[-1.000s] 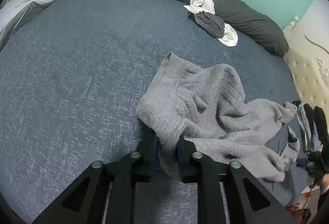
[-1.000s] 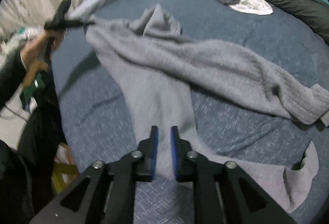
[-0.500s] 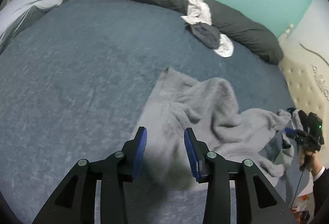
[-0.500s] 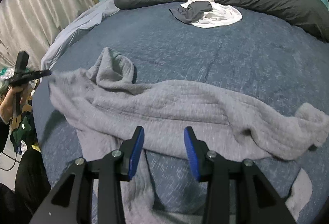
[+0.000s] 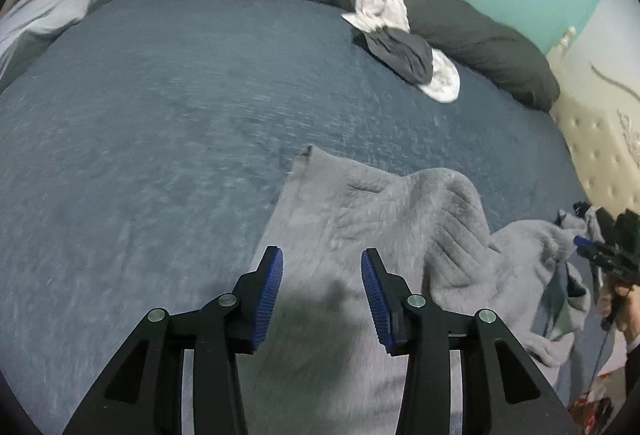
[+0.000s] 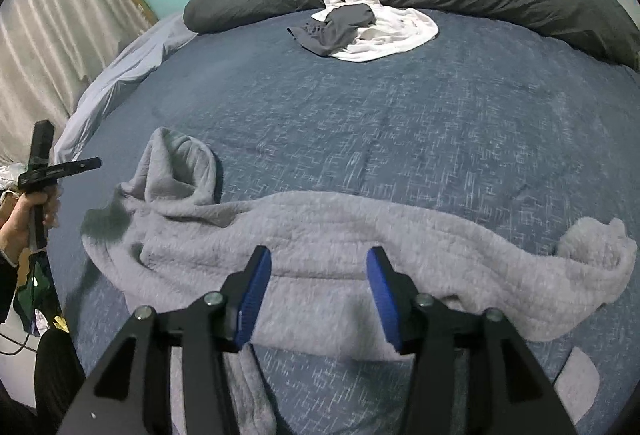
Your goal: Fold clothes
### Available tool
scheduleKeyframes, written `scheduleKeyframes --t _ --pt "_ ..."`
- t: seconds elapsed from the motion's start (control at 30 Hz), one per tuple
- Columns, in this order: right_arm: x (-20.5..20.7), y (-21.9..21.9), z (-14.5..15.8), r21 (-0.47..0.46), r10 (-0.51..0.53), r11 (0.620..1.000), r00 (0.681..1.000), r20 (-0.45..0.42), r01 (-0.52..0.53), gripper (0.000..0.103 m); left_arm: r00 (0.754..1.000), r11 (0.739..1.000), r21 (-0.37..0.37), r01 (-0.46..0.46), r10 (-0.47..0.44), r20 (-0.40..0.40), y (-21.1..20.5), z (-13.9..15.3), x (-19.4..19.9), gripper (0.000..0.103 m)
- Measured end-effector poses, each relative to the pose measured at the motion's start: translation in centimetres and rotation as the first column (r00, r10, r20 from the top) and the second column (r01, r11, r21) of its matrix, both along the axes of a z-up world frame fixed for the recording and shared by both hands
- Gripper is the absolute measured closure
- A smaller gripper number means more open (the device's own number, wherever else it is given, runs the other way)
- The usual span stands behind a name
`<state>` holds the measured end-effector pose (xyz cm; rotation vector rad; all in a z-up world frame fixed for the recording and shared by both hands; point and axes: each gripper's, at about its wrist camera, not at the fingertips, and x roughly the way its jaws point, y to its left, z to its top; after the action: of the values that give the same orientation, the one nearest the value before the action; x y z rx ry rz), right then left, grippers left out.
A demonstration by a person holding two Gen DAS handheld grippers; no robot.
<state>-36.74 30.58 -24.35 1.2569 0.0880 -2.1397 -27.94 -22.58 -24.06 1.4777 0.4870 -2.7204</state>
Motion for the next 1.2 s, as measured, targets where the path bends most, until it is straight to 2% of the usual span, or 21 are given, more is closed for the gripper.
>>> scheduleKeyframes --t 0.13,0.23,0.5,0.57,0.63,0.73,0.77,0.8,0.87,1.03,1.1,1.13,1.17,1.2 --pt "-1.0 -0.5 -0.9 0.012 0.008 1.000 1.000 0.010 -0.008 0.052 1.000 1.000 0.003 0.011 -0.011 0.020 0.4 -1.6 -3.5 0.057" --pt "-2.0 -0.6 -2.0 0.016 0.005 1.000 1.000 0.027 -0.005 0.052 0.999 1.000 -0.002 0.003 -0.003 0.032 0.1 -2.5 -5.8 0.052" --pt "-4.2 -0.8 -4.5 0.036 -0.001 0.999 0.999 0.048 -0.001 0.052 0.998 1.000 -0.013 0.000 0.001 0.067 -0.3 -5.2 -10.1 0.051" --pt "-4.5 -1.0 -4.8 0.045 0.008 0.999 0.999 0.045 -0.010 0.046 0.998 1.000 -0.012 0.013 -0.013 0.069 -0.4 -5.7 -10.7 0.052" --pt "-4.8 -1.3 -5.1 0.062 0.028 0.998 0.999 0.040 -0.030 0.044 0.997 0.999 -0.020 0.041 -0.039 0.068 -0.1 -5.9 -11.2 0.059" --pt "-5.1 -2.1 -5.4 0.104 0.062 0.993 0.998 0.016 -0.063 0.044 0.996 0.997 -0.033 0.063 -0.061 0.058 0.0 -5.8 -11.4 0.080" --pt "-5.3 -2.4 -5.5 0.116 0.073 0.991 0.997 0.008 -0.073 0.044 0.996 0.997 -0.036 0.067 -0.065 0.055 0.0 -5.7 -11.4 0.090" --pt "-5.5 -2.7 -5.6 0.129 0.083 0.988 0.997 -0.001 -0.083 0.044 0.996 0.997 -0.041 0.069 -0.067 0.053 0.0 -5.7 -11.3 0.095" --pt "-5.9 -3.5 -6.0 0.159 0.108 0.982 0.994 -0.004 -0.106 0.043 0.996 0.996 -0.042 0.073 -0.071 0.045 -0.2 -5.5 -11.1 0.100" --pt "-6.1 -5.5 -7.8 0.253 0.191 0.950 0.982 -0.010 -0.182 0.043 0.996 0.996 -0.045 0.082 -0.081 0.027 -0.5 -4.8 -10.5 0.101" --pt "-5.8 -6.2 -8.4 0.304 0.220 0.931 0.975 -0.028 -0.202 0.055 0.996 0.995 -0.046 0.086 -0.085 0.019 -0.3 -4.4 -10.3 0.101" --pt "-5.7 -6.4 -8.5 0.313 0.225 0.928 0.974 -0.032 -0.204 0.070 0.996 0.995 -0.049 0.087 -0.087 0.013 -0.3 -4.1 -10.2 0.101" --pt "-5.5 -6.5 -8.6 0.321 0.229 0.924 0.973 -0.038 -0.206 0.080 0.996 0.995 -0.052 0.088 -0.087 0.007 -0.2 -3.9 -10.1 0.101" --pt "-5.4 -6.3 -8.4 0.316 0.227 0.927 0.973 -0.047 -0.201 0.085 0.996 0.995 -0.054 0.086 -0.086 0.000 -0.1 -3.5 -10.0 0.101"
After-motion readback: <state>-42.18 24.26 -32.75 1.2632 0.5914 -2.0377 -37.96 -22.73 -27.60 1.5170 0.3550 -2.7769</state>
